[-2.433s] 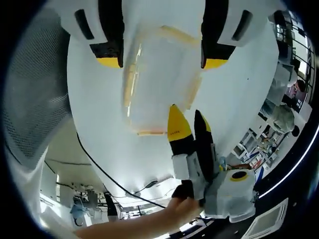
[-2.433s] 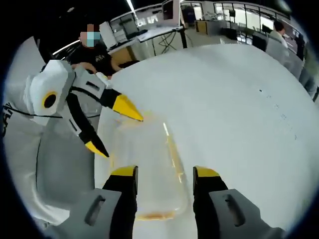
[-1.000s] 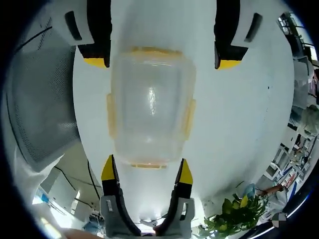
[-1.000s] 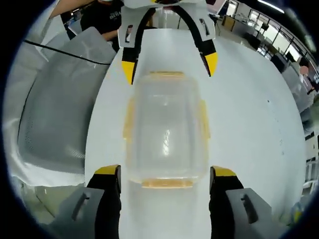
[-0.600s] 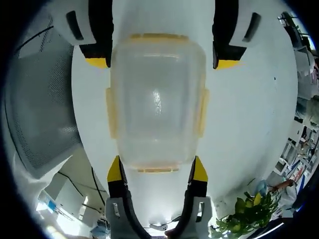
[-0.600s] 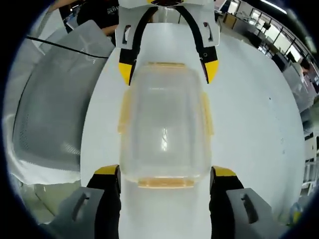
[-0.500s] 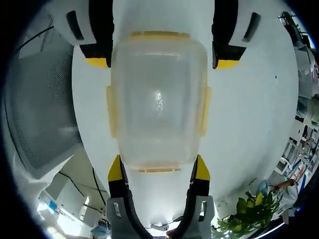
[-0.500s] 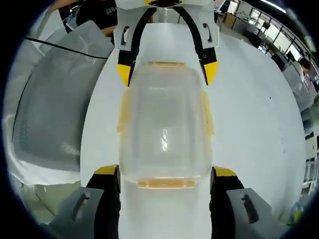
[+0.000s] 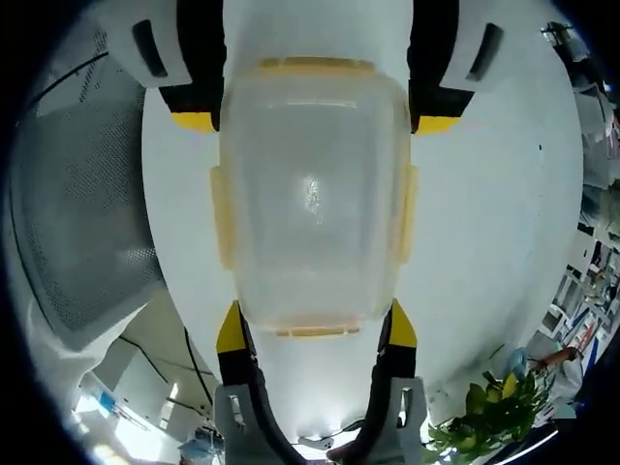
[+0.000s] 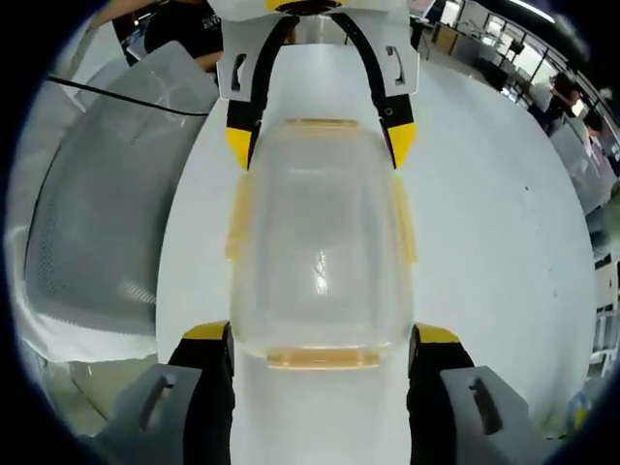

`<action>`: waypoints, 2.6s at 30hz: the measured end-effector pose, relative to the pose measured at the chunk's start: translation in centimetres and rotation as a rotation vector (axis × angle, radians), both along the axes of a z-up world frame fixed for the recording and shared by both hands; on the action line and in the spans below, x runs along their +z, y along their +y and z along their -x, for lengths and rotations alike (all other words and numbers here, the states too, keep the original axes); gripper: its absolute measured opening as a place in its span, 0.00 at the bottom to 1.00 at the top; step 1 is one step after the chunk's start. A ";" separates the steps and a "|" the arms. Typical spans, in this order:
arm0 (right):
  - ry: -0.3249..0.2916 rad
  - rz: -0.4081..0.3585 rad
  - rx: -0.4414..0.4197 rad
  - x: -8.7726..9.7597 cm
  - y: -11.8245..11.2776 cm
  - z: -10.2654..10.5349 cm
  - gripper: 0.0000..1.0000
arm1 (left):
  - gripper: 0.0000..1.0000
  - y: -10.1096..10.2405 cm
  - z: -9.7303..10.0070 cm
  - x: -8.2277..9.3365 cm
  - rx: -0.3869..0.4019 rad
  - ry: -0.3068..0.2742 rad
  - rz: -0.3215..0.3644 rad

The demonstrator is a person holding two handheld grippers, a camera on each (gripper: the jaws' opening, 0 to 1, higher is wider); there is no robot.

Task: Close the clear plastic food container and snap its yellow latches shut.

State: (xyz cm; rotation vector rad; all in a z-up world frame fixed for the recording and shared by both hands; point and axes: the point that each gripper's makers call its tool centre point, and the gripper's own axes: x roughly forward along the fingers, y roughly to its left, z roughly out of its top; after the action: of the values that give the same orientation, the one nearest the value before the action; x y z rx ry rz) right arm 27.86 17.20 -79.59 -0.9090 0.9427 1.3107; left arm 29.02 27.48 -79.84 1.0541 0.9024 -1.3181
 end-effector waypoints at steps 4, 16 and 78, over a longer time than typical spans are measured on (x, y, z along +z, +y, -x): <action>0.003 0.007 -0.003 0.0 0.1 0.1 0.70 | 0.75 0.1 0.0 0.0 -0.003 0.002 0.003; 0.009 0.025 0.006 -0.1 1.9 0.2 0.70 | 0.75 1.8 0.3 0.0 0.003 0.000 0.001; 0.025 0.084 0.089 -1.0 9.6 -0.8 0.75 | 0.76 9.2 -0.3 0.0 0.042 0.019 0.026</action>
State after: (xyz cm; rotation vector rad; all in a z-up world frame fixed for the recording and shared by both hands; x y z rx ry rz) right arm 28.65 26.77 -80.60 -1.0109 0.9923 1.3686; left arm 29.34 36.64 -79.87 0.9992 0.9143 -1.3035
